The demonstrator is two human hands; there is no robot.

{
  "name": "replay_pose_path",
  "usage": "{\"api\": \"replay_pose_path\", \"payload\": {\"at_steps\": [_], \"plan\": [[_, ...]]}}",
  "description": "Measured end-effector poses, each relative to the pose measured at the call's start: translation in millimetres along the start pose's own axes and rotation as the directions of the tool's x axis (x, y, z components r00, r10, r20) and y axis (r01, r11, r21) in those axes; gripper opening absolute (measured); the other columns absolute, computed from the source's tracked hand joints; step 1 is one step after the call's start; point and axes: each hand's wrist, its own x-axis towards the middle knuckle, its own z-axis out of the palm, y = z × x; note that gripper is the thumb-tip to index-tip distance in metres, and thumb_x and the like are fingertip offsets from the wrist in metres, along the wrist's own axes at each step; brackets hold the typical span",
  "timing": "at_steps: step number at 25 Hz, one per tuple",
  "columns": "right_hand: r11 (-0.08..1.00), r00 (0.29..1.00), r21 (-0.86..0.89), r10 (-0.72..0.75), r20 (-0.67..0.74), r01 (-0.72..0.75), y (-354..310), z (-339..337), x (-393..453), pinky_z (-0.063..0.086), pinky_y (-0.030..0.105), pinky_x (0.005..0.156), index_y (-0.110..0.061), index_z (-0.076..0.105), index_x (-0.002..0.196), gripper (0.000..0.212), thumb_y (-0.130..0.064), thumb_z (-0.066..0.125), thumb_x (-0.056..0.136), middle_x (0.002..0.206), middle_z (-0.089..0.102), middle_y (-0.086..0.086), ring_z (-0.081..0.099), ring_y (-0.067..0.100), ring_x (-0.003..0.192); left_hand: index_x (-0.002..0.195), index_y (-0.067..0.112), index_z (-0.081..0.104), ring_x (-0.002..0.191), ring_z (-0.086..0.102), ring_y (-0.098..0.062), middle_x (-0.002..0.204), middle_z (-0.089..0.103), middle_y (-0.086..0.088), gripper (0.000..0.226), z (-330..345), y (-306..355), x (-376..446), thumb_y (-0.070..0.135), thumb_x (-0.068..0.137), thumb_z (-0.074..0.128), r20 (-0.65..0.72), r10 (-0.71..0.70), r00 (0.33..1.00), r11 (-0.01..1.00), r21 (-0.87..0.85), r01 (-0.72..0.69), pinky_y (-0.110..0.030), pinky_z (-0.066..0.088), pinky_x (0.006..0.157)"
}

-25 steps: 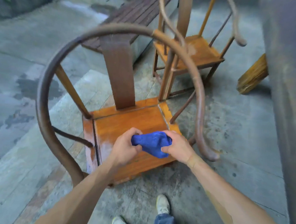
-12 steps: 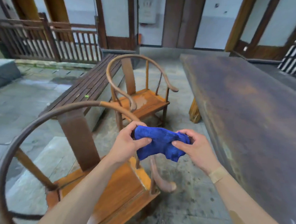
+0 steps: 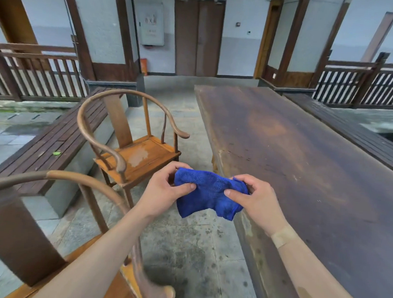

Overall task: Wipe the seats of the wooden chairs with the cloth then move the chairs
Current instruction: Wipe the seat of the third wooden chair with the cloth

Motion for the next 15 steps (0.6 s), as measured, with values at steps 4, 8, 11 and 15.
{"api": "replay_pose_path", "payload": {"at_steps": [4, 8, 11, 15], "plan": [[1.000, 1.000, 0.018, 0.020, -0.024, -0.020, 23.5, -14.4, 42.7, 0.055, 0.028, 0.082, -0.025, 0.074, 0.097, 0.022, -0.017, 0.080, 0.078, 0.092, 0.075, -0.008, 0.069, 0.012, 0.088, 0.099, 0.021, 0.067, 0.088, 0.065, -0.008, 0.092, 0.072, 0.009, 0.030, 19.3, -12.7, 49.7, 0.005, 0.079, 0.080, -0.003, -0.009, 1.000, 1.000, 0.017, 0.009, -0.029, 0.054, 0.080], [0.999, 1.000, 0.044, 0.007, -0.025, -0.006, 44.7, -14.4, 102.6, 0.055, 0.027, 0.081, -0.027, 0.073, 0.094, 0.021, -0.015, 0.081, 0.078, 0.092, 0.075, -0.008, 0.069, 0.011, 0.088, 0.097, 0.030, 0.067, 0.095, 0.067, -0.018, 0.096, 0.072, 0.005, 0.030, 19.7, -34.6, 104.1, 0.025, 0.071, 0.080, -0.021, -0.012, 1.000, 1.000, 0.024, 0.012, -0.038, 0.055, 0.086], [0.998, 1.000, 0.065, -0.023, 0.017, 0.022, 61.4, -5.3, 161.7, 0.053, 0.023, 0.078, -0.028, 0.073, 0.095, 0.022, -0.017, 0.082, 0.078, 0.091, 0.074, -0.010, 0.068, 0.006, 0.084, 0.098, 0.029, 0.068, 0.094, 0.066, -0.014, 0.097, 0.072, 0.005, 0.029, 10.8, -54.7, 151.0, 0.019, 0.073, 0.079, -0.069, -0.004, 0.998, 1.000, 0.016, 0.005, -0.035, 0.055, 0.084], [0.997, 0.994, 0.079, -0.030, 0.105, 0.022, 77.2, 13.6, 237.3, 0.055, 0.025, 0.078, -0.027, 0.073, 0.095, 0.020, -0.016, 0.081, 0.080, 0.091, 0.074, -0.009, 0.069, 0.007, 0.085, 0.101, 0.022, 0.066, 0.091, 0.066, -0.006, 0.094, 0.071, 0.012, 0.030, -3.3, -79.8, 205.7, 0.003, 0.080, 0.078, -0.140, -0.031, 0.990, 0.999, 0.033, 0.036, -0.024, 0.053, 0.078]]}}
